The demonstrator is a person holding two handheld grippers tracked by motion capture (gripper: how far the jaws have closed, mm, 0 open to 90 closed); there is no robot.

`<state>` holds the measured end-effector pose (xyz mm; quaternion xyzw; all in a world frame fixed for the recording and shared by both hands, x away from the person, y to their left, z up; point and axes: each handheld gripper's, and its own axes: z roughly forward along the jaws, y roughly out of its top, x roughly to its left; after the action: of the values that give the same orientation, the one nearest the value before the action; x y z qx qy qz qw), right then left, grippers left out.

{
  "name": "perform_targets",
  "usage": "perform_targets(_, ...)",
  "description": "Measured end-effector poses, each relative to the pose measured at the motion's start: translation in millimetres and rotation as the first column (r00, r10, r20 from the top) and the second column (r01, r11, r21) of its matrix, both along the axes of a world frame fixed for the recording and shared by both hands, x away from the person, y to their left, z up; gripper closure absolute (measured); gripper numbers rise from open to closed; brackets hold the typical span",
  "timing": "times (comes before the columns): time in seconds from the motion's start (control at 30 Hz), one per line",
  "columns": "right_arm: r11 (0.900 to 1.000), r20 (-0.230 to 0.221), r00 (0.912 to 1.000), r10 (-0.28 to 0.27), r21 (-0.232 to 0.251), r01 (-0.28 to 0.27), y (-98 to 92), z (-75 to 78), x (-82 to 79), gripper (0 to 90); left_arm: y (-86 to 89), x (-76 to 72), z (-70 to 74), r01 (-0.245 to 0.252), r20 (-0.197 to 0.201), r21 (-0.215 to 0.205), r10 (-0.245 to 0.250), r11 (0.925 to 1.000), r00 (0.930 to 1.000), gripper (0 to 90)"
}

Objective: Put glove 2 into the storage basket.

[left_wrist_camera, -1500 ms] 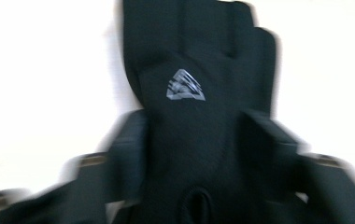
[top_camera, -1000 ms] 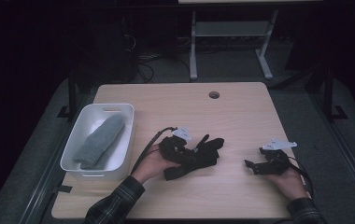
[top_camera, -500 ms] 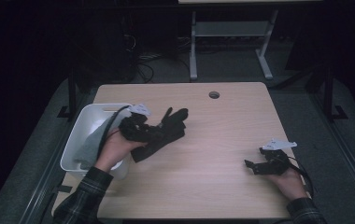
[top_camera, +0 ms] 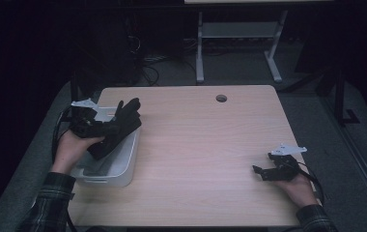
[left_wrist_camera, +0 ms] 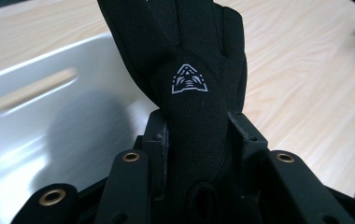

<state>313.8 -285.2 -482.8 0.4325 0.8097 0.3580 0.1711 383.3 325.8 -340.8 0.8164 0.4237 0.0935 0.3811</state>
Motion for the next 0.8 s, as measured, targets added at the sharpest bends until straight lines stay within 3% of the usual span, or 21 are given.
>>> perform_targets(0.13,1.0,0.0,1.0,-0.001,0.0,0.001,0.1,0.0,0.1,15.6,18.2,5.3,-10.1,-0.047,-0.026,0.019,0.048,0.9987,0.9985,63.3)
perform_targets(0.3,1.0,0.0,1.0,-0.001,0.0,0.001,0.1,0.0,0.1,15.6,28.7,8.4,-27.5,-0.088,-0.063,0.035,0.09,0.9955,0.9939,61.2)
perform_targets(0.37,1.0,0.0,1.0,-0.001,0.0,0.001,0.1,0.0,0.2,15.6,30.2,8.7,-31.5,-0.103,-0.055,0.061,0.106,0.9928,0.9929,52.5)
perform_targets(0.43,1.0,0.0,1.0,-0.001,0.0,0.001,0.1,0.0,0.2,15.7,31.8,9.2,-33.9,-0.136,-0.043,0.062,0.138,0.9888,0.9894,37.3)
perform_targets(0.53,1.0,0.0,1.0,-0.001,0.0,0.001,0.1,0.0,0.1,15.7,33.0,8.3,-28.9,-0.155,-0.002,0.058,0.156,0.9862,0.9878,24.9)
perform_targets(0.7,1.0,0.0,1.0,-0.001,0.0,0.001,0.1,0.0,0.1,15.6,27.9,5.8,-19.5,-0.169,0.043,0.054,0.166,0.9842,0.9851,19.2)
perform_targets(0.8,1.0,0.0,1.0,-0.001,0.0,0.001,0.1,0.0,0.1,15.6,15.8,2.3,-13.7,-0.135,0.069,0.044,0.132,0.9898,0.9888,18.1)
